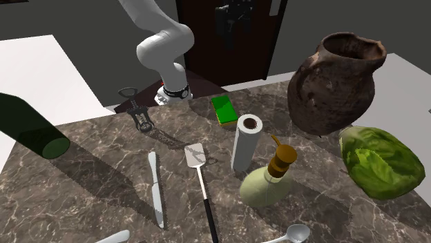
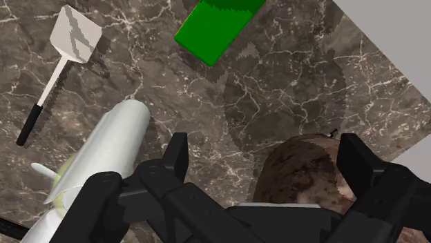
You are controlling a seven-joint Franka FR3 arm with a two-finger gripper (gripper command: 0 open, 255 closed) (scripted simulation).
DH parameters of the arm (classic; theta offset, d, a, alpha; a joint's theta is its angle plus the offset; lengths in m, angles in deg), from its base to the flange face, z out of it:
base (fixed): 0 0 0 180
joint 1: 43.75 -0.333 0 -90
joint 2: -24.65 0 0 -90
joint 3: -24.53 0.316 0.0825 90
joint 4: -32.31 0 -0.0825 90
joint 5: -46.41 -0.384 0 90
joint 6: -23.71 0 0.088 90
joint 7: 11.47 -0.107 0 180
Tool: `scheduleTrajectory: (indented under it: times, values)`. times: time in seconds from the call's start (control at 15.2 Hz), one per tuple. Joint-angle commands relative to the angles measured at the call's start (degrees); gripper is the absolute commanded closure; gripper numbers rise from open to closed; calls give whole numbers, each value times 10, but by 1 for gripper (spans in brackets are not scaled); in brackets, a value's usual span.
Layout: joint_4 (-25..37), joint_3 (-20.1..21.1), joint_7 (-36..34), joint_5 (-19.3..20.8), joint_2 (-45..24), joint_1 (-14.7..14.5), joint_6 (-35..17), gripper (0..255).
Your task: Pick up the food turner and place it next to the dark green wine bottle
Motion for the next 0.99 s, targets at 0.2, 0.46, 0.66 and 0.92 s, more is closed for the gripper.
scheduleTrajectory:
  times: [0.2, 0.46, 0.66, 0.92]
  values:
    - [-16, -11, -10, 11, -32, 19, -44, 0]
    - [-31, -26, -24, 25, -79, 43, -102, 0]
    - [-37, -39, -35, 35, -118, 62, -145, 0]
    - [-39, -56, -50, 46, -174, 85, -199, 0]
